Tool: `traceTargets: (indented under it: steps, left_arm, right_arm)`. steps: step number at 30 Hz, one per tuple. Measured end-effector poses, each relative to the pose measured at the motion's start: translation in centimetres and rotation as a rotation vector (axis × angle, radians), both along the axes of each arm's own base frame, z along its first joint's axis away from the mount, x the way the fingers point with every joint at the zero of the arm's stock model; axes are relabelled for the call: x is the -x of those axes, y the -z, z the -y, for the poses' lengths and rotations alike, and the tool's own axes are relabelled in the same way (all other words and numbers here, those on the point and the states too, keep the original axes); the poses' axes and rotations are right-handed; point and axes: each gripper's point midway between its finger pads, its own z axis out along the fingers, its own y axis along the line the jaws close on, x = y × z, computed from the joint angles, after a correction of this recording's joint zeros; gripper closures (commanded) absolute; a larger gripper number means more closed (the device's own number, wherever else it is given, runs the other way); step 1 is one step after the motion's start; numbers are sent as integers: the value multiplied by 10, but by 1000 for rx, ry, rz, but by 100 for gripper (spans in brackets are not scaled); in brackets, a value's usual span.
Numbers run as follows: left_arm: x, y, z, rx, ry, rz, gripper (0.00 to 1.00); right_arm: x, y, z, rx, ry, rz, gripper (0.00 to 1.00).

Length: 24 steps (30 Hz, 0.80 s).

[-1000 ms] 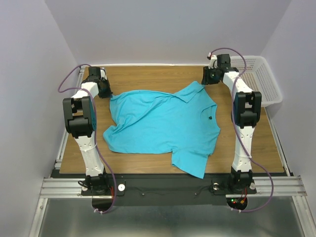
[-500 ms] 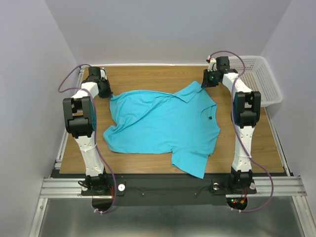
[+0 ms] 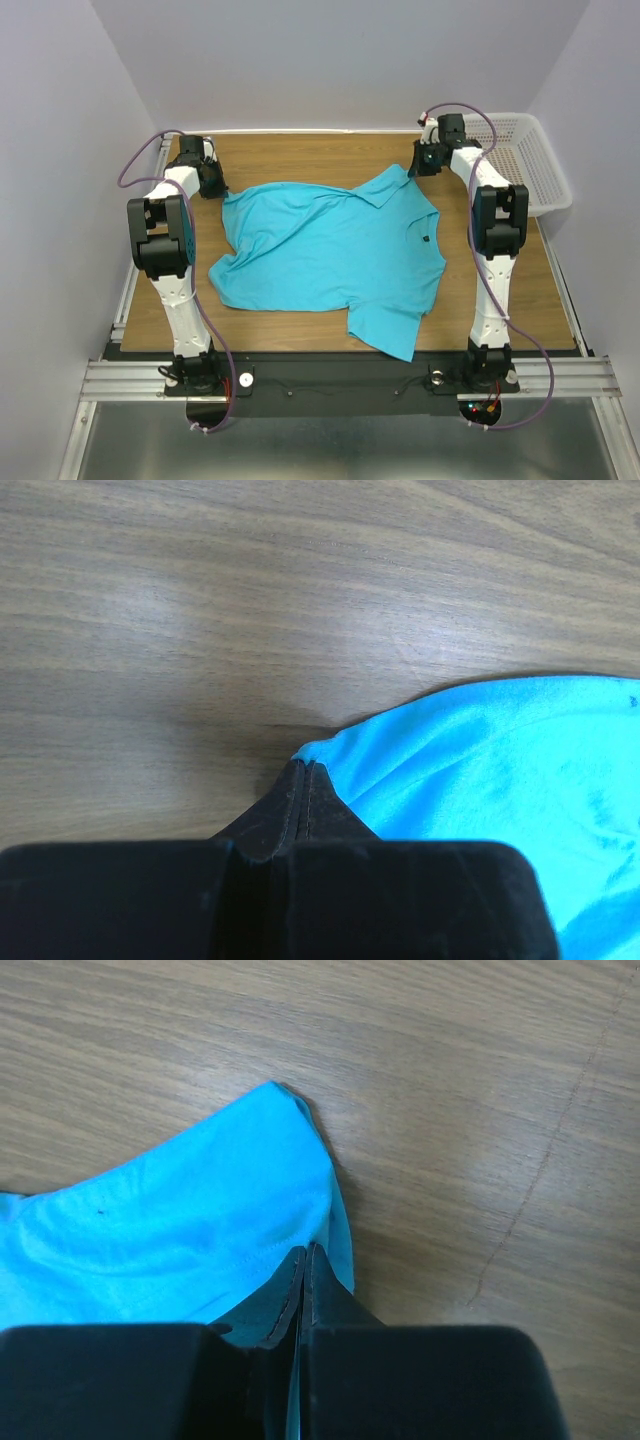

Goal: Fold and stack the t-shirts
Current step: Flatten the tshirt out

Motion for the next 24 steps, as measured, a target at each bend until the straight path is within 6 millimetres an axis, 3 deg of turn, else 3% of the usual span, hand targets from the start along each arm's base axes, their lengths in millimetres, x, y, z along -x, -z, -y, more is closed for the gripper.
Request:
traceTargets:
  steps: [5, 7, 11, 13, 16, 19, 24]
  left_arm:
    - [-1, -1, -1, -3, -13, 1, 100]
    - [-2, -4, -2, -3, -20, 6, 100]
    - [-5, -26, -3, -4, -32, 51, 100]
    - [-7, -41, -3, -4, -39, 85, 100]
    - [-12, -77, -4, -4, -51, 171, 100]
    - [-15, -127, -6, -7, -71, 290, 100]
    - [-12, -192, -16, -2, -115, 443, 100]
  right_arm:
    - [1, -18, -4, -23, -7, 17, 100]
    - [1, -40, -7, -43, -13, 48, 99]
    - [-1, -108, -18, -120, -38, 153, 100]
    - [0, -154, -24, -167, -54, 230, 99]
    - [7, -206, -27, -220, -72, 310, 99]
    - [18, -250, -29, -264, -87, 380, 99]
    - [26, -293, -18, -310, -80, 447, 99]
